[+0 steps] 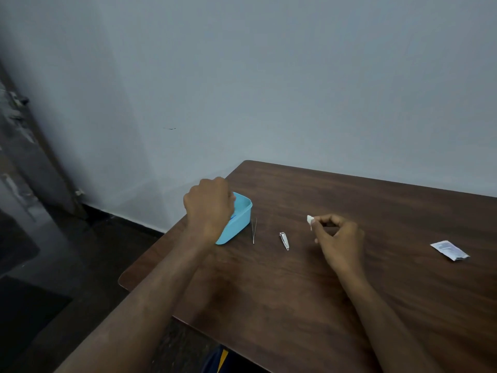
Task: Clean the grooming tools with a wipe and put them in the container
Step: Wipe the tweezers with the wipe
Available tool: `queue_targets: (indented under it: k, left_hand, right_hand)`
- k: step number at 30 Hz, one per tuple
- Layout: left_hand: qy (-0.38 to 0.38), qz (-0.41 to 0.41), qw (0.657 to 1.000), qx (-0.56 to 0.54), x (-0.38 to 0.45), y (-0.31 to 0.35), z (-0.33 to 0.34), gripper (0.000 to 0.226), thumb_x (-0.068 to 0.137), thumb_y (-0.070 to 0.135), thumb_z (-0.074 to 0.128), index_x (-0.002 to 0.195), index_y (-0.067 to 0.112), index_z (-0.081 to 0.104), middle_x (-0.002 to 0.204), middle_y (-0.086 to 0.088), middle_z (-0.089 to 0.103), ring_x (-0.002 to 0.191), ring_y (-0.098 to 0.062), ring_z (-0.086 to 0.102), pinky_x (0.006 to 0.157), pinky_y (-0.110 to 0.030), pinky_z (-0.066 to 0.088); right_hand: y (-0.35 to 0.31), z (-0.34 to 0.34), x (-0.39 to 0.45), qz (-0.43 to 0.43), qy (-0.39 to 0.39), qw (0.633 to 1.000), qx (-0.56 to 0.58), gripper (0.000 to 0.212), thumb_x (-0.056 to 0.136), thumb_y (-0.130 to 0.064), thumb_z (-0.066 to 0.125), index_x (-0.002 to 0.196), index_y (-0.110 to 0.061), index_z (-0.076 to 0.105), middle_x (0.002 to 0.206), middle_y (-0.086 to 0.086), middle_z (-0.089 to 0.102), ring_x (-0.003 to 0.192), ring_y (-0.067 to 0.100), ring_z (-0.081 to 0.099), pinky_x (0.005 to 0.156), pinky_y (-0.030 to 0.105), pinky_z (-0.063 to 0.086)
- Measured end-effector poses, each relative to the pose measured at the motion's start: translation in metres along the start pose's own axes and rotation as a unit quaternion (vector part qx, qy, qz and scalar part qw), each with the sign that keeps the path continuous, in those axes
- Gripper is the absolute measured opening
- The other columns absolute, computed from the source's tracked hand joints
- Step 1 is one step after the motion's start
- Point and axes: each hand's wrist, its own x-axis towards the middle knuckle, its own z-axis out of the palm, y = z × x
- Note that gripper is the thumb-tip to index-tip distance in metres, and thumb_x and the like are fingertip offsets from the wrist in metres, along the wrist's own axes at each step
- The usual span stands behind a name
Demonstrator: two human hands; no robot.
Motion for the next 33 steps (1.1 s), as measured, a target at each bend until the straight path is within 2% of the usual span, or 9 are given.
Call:
queue_targets:
  k: [3, 6, 10, 16, 19, 22, 25, 28, 33]
  left_hand:
    - [-0.001, 0.055, 0.998, -0.026, -0.026, 0.024, 0.000, 0.020, 0.103, 0.044, 0.065, 0.112, 0.029, 0.074, 0.111, -0.004, 0.071, 0.102, -0.031, 0.071, 0.075, -0.036, 0.048]
    - [-0.060, 0.102, 0.992, 0.053, -0.043, 0.044, 0.017, 0.029, 0.103, 0.045, 0.065, 0.119, 0.021, 0.069, 0.117, -0.007, 0.070, 0.104, -0.030, 0.072, 0.077, -0.037, 0.053]
    - [-0.095, 0.105, 0.985, 0.098, -0.049, 0.051, 0.032, 0.040, 0.101, 0.047, 0.068, 0.125, 0.015, 0.065, 0.122, -0.009, 0.067, 0.109, -0.029, 0.071, 0.078, -0.036, 0.051]
    - [-0.083, 0.094, 0.985, 0.121, -0.045, 0.053, 0.038, 0.022, 0.102, 0.016, 0.068, 0.124, 0.016, 0.065, 0.120, -0.007, 0.068, 0.109, -0.027, 0.072, 0.078, -0.035, 0.053]
    - [-0.082, 0.091, 0.988, 0.094, -0.044, 0.055, 0.036, 0.022, 0.101, 0.013, 0.065, 0.122, 0.017, 0.065, 0.120, -0.007, 0.068, 0.109, -0.028, 0.071, 0.075, -0.034, 0.048]
    - [-0.063, 0.076, 0.995, 0.013, -0.044, 0.058, 0.033, 0.016, 0.100, 0.030, 0.068, 0.114, 0.022, 0.069, 0.112, -0.004, 0.072, 0.102, -0.025, 0.071, 0.075, -0.035, 0.053]
    - [-0.077, 0.059, 0.983, -0.159, -0.045, 0.065, 0.037, 0.013, 0.090, 0.042, 0.074, 0.097, 0.031, 0.075, 0.092, 0.012, 0.076, 0.092, -0.011, 0.072, 0.076, -0.033, 0.057]
    - [-0.140, 0.068, 0.940, -0.305, -0.047, 0.089, 0.044, 0.010, 0.090, 0.044, 0.077, 0.089, 0.034, 0.076, 0.078, 0.020, 0.075, 0.072, 0.005, 0.070, 0.070, -0.026, 0.060]
    - [-0.197, 0.106, 0.849, -0.479, -0.047, 0.149, 0.066, 0.005, 0.094, 0.031, 0.079, 0.090, 0.027, 0.078, 0.081, 0.010, 0.079, 0.054, -0.012, 0.072, 0.061, -0.030, 0.063]
  right_hand:
    - [0.001, 0.000, 0.000, 0.006, -0.001, 1.000, 0.005, 0.015, 0.090, -0.041, 0.082, 0.079, -0.031, 0.080, 0.061, -0.011, 0.073, 0.062, 0.010, 0.073, 0.070, 0.030, 0.058]
    - [0.003, 0.000, 0.000, 0.005, -0.002, 1.000, 0.000, 0.014, 0.089, -0.041, 0.082, 0.079, -0.032, 0.079, 0.061, -0.011, 0.073, 0.061, 0.012, 0.073, 0.071, 0.032, 0.060]
    - [0.003, -0.004, -0.001, 0.002, 0.005, 1.000, -0.003, 0.012, 0.089, -0.038, 0.081, 0.079, -0.033, 0.079, 0.059, -0.010, 0.072, 0.060, 0.013, 0.073, 0.068, 0.030, 0.057]
    - [0.004, -0.003, -0.001, 0.003, 0.004, 1.000, 0.002, 0.015, 0.089, -0.037, 0.082, 0.076, -0.031, 0.078, 0.064, -0.012, 0.074, 0.059, 0.014, 0.073, 0.070, 0.032, 0.058]
    - [0.006, -0.002, 0.000, 0.003, 0.000, 1.000, 0.004, 0.015, 0.089, -0.038, 0.082, 0.076, -0.030, 0.079, 0.061, -0.008, 0.073, 0.058, 0.017, 0.073, 0.069, 0.032, 0.058]
    - [0.006, -0.007, 0.001, 0.016, 0.001, 1.000, 0.008, 0.015, 0.089, -0.037, 0.082, 0.076, -0.030, 0.079, 0.062, -0.008, 0.073, 0.061, 0.014, 0.073, 0.067, 0.030, 0.057]
    - [0.010, -0.016, 0.005, 0.038, 0.019, 0.999, 0.019, 0.011, 0.089, -0.026, 0.080, 0.077, -0.027, 0.079, 0.068, -0.009, 0.076, 0.066, 0.005, 0.073, 0.065, 0.028, 0.055]
    - [0.017, -0.032, 0.009, 0.049, 0.048, 0.997, 0.033, 0.011, 0.090, -0.025, 0.079, 0.079, -0.025, 0.079, 0.077, -0.011, 0.078, 0.075, 0.002, 0.073, 0.069, 0.027, 0.056]
    - [0.033, -0.067, 0.021, 0.058, 0.078, 0.995, 0.037, 0.016, 0.093, -0.023, 0.076, 0.077, -0.022, 0.077, 0.073, -0.006, 0.077, 0.070, 0.003, 0.072, 0.070, 0.030, 0.053]
